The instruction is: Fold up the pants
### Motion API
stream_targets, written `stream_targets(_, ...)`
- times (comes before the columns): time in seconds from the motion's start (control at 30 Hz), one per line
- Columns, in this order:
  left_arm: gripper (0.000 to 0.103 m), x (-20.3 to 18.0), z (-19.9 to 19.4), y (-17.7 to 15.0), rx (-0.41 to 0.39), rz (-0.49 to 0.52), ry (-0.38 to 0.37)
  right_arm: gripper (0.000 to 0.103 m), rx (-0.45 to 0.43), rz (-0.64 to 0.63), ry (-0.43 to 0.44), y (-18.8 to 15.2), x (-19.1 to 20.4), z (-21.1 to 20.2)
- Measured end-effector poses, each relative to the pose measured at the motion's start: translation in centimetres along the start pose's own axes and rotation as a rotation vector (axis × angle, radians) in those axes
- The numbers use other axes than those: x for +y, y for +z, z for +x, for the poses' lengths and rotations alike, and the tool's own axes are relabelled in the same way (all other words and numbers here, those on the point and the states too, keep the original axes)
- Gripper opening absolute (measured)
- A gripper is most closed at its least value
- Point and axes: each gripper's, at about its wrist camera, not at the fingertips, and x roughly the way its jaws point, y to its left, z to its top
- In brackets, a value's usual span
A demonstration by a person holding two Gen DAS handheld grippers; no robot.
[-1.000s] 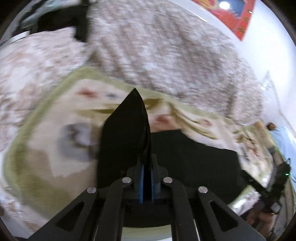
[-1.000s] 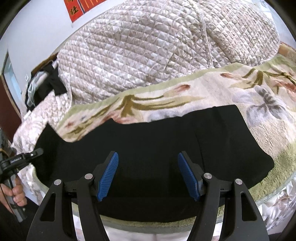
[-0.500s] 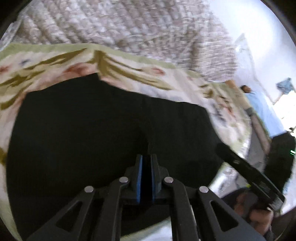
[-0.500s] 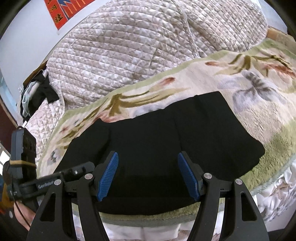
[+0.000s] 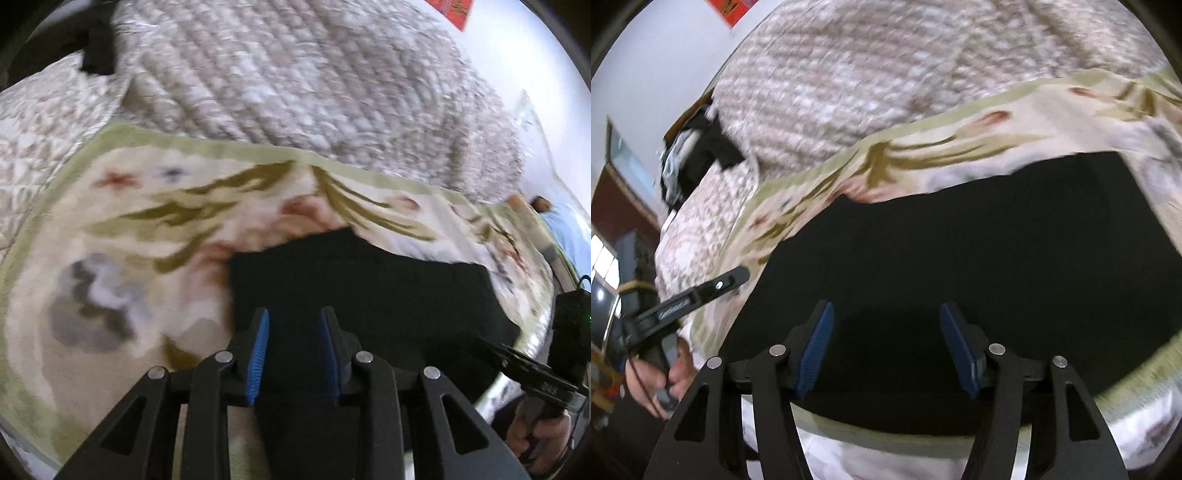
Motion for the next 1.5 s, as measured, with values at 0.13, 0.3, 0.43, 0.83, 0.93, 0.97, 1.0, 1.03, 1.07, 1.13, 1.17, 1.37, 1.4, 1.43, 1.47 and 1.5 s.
stream_targets(0.13,0.031,1.4,0.6,0.2,-0.013,-0.018,0.004,0.056,0.094,-0.022,0.078,1.1,1.5,3.6)
stream_targets(0.3,0.031,2.5,1.3,-0.7,0.004,-0.054,0.0,0.054,0.109,-0.03,0.085,1.8,2.0,6.4)
stream_targets(0.43,0.031,2.3,0.8,-1.4,-0.002,-0.028,-0.003,0.054,0.099,-0.011,0.096,2.0,1.8,7.0)
stream_targets(0.83,0.031,2.4,0.1,-1.8,-0.017,-0.032,-0.001,0.024,0.128,-0.015,0.097,2.0,1.8,7.5)
stream_targets(0.93,0.03,2.1,0.0,-1.9,-0.019,-0.023,0.005,0.002,0.124,-0.023,0.091,1.9,1.8,7.2)
stream_targets(0.97,0.03,2.1,-0.1,-1.9,-0.022,-0.02,0.005,0.002,0.114,-0.022,0.094,1.9,1.9,7.0)
stream_targets(1.0,0.03,2.0,-0.2,-1.9,-0.027,-0.014,0.005,0.002,0.09,-0.035,0.091,2.0,2.2,6.4)
stream_targets(1.03,0.031,1.9,-0.4,-1.9,-0.031,-0.01,0.007,0.002,0.076,-0.039,0.095,2.0,2.3,6.0)
stream_targets(1.07,0.031,1.9,-0.5,-1.9,-0.035,-0.007,0.005,0.002,0.062,-0.04,0.105,2.1,2.3,5.5)
stream_targets(1.13,0.031,2.0,-0.7,-2.1,-0.039,-0.007,0.0,0.002,0.037,-0.042,0.082,2.3,2.1,4.7)
stream_targets(1.17,0.031,2.0,-0.8,-2.1,-0.038,-0.006,-0.004,0.002,0.043,-0.031,0.064,2.2,1.6,4.6)
stream_targets(1.37,0.031,1.5,-1.0,-2.4,-0.034,0.022,-0.031,0.003,0.084,0.004,0.051,1.7,0.5,5.5)
stream_targets(1.4,0.031,1.3,-1.0,-2.4,-0.036,0.026,-0.032,0.003,0.073,-0.004,0.037,1.8,0.6,5.3)
stream_targets(1.43,0.03,1.1,-0.9,-2.4,-0.035,0.03,-0.035,0.003,0.063,-0.003,0.022,1.8,0.5,5.2)
stream_targets(1.47,0.03,0.9,-0.9,-2.4,-0.034,0.032,-0.039,0.003,0.055,0.0,0.012,1.8,0.4,5.0)
stream_targets(1.5,0.03,0.7,-0.8,-2.4,-0.035,0.037,-0.042,0.005,0.038,0.003,-0.003,1.8,0.2,4.7)
